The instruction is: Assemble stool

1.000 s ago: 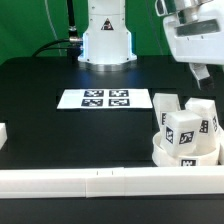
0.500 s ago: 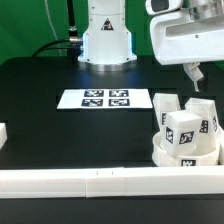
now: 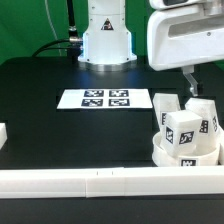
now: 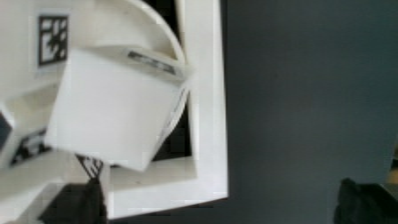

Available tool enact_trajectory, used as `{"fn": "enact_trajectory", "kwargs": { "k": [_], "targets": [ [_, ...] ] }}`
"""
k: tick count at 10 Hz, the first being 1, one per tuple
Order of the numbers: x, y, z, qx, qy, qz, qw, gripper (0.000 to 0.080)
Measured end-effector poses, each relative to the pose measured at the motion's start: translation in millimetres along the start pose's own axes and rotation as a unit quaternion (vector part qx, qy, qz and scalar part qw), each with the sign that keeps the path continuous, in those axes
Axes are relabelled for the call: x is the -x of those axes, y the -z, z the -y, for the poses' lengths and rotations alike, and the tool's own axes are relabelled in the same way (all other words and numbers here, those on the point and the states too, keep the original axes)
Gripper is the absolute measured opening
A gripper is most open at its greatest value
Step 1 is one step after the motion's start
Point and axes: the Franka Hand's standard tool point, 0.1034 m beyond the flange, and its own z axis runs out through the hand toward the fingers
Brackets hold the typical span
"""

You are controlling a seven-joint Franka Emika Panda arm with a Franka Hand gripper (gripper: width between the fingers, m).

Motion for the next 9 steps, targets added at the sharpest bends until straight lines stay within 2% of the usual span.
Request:
{"fn": "enact_trajectory", "kwargs": {
  "k": [3, 5, 7, 8, 9],
  "targets": [
    [-0.5, -0.8, -3.2, 0.001, 0.061, -0.002, 0.998, 0.0649],
    [-1.2, -0.8, -4.3, 0.005, 0.145, -0.004, 0.989, 0.0649],
    [-4.3, -1.6, -0.2, 0.032, 0.291, -0.016, 0.956, 0.0649],
    [-5.1, -1.7, 1.1, 0.04, 0.345, -0.013, 0.938, 0.0649],
    [-4.9, -2.8, 0.2, 0.043, 0.374, -0.008, 0.926, 0.0649]
  ]
}}
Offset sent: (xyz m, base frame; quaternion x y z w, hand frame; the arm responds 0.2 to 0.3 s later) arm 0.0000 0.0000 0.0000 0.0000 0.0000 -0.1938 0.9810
